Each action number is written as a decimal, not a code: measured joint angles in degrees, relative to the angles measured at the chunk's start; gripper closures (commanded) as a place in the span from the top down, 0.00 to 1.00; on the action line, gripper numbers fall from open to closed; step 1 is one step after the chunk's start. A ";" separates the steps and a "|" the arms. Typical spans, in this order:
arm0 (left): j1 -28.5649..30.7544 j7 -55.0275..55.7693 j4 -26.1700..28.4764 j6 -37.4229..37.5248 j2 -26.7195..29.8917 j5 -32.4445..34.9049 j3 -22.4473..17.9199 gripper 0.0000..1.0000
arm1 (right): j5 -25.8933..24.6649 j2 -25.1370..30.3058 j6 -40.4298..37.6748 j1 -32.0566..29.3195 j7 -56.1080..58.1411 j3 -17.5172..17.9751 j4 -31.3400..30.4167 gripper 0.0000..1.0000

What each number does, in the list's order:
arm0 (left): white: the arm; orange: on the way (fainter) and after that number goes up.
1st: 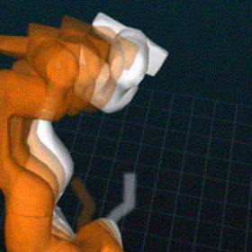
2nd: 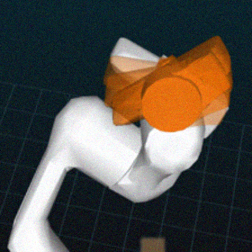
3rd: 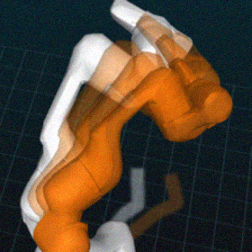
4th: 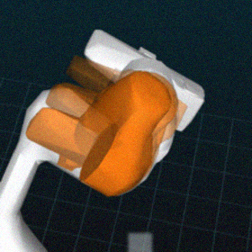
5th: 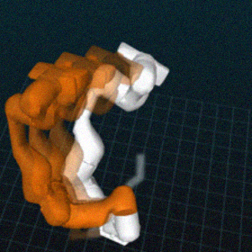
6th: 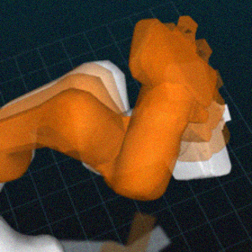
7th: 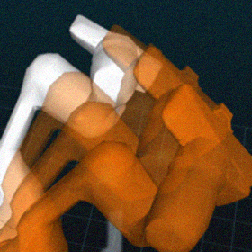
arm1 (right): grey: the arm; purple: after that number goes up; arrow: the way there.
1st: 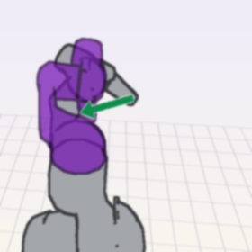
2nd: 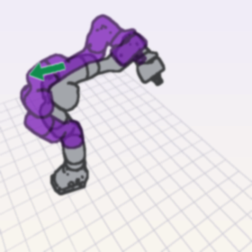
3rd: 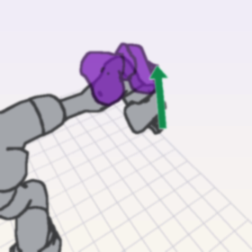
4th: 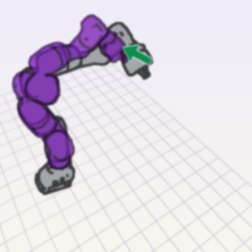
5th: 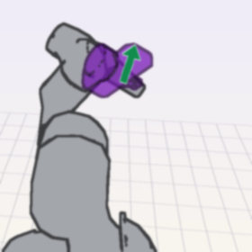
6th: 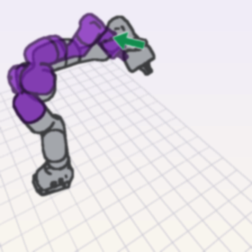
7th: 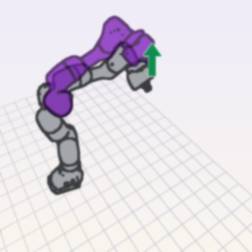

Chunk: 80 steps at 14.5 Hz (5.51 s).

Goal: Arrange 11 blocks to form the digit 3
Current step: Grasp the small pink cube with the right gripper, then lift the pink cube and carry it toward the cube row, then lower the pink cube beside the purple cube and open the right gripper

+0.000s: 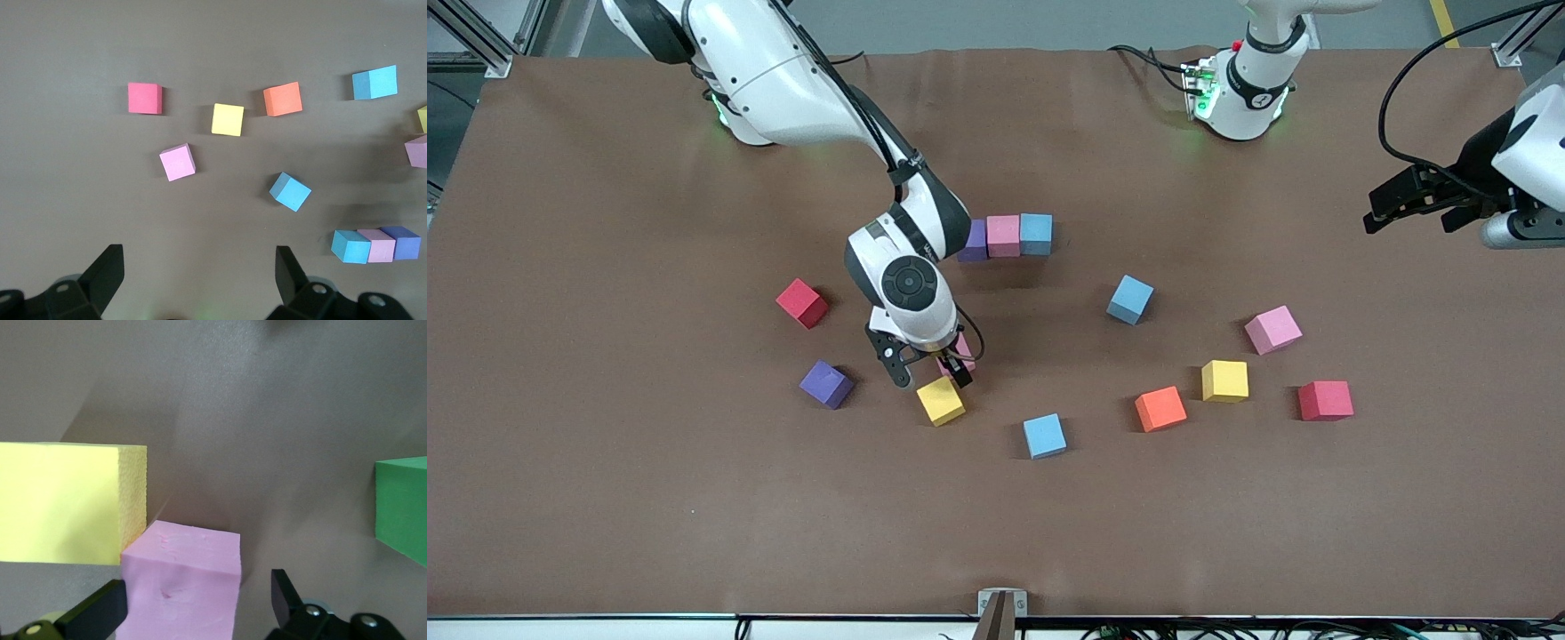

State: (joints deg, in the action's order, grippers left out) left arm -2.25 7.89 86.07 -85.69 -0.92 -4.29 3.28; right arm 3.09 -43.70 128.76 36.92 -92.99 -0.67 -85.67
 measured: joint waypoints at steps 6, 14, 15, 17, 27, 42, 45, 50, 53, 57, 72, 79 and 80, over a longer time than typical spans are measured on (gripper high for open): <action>0.09 0.00 0.00 0.00 -0.01 -0.01 -0.14 1.00 | -0.05 -0.18 0.05 0.37 -0.02 0.23 2.52 1.00; 0.30 0.00 0.00 0.00 -0.05 -0.01 -0.17 1.00 | -0.09 -0.43 -0.71 0.24 0.17 0.20 3.17 1.00; 0.30 0.00 0.00 0.00 -0.05 -0.01 -0.17 1.00 | -0.10 -0.46 -1.41 0.07 0.79 0.13 3.17 1.00; 0.30 0.00 0.00 0.00 -0.05 -0.01 -0.17 1.00 | -0.10 -0.47 -3.10 -0.16 3.21 0.00 3.17 1.00; 0.31 0.00 0.02 -0.42 -0.20 -0.01 -0.17 1.00 | -0.10 -1.08 -2.56 0.08 4.66 0.15 1.87 0.31; 0.30 0.09 0.03 -0.62 -0.24 -0.01 -0.14 1.00 | -0.93 0.86 -4.67 4.81 48.64 0.64 0.22 0.03; 0.30 0.11 0.02 -0.63 -0.24 -0.01 -0.13 1.00 | -2.56 5.12 -4.47 5.83 48.92 0.64 -4.64 0.03; 0.29 0.11 0.02 -0.64 -0.24 -0.01 -0.10 1.00 | -4.50 12.97 0.69 6.94 49.53 0.69 -16.62 0.03; 0.29 0.11 0.03 -0.64 -0.24 -0.01 -0.03 1.00 | -4.59 13.34 5.60 7.89 49.56 0.71 -20.65 0.03; 0.29 0.12 0.03 -0.65 -0.24 -0.01 -0.02 1.00 | -4.61 13.34 9.03 9.02 49.62 0.81 -23.13 0.03; 0.29 0.13 0.03 -0.64 -0.24 -0.01 -0.02 1.00 | -4.64 13.30 9.10 12.01 48.49 0.84 -23.43 0.03; 0.29 0.14 0.03 -0.64 -0.24 -0.01 -0.02 1.00 | -4.64 13.31 9.05 12.47 47.42 0.84 -23.42 0.03; 0.29 0.14 0.03 -0.64 -0.24 -0.01 -0.02 1.00 | -4.64 13.31 9.03 12.53 47.21 0.84 -23.42 0.03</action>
State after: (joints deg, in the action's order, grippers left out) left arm -1.96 8.03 86.09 -86.34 -1.15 -4.31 3.26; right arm -1.56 -30.39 137.79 49.45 -45.78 0.17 -109.09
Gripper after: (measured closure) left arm 0.000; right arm 0.471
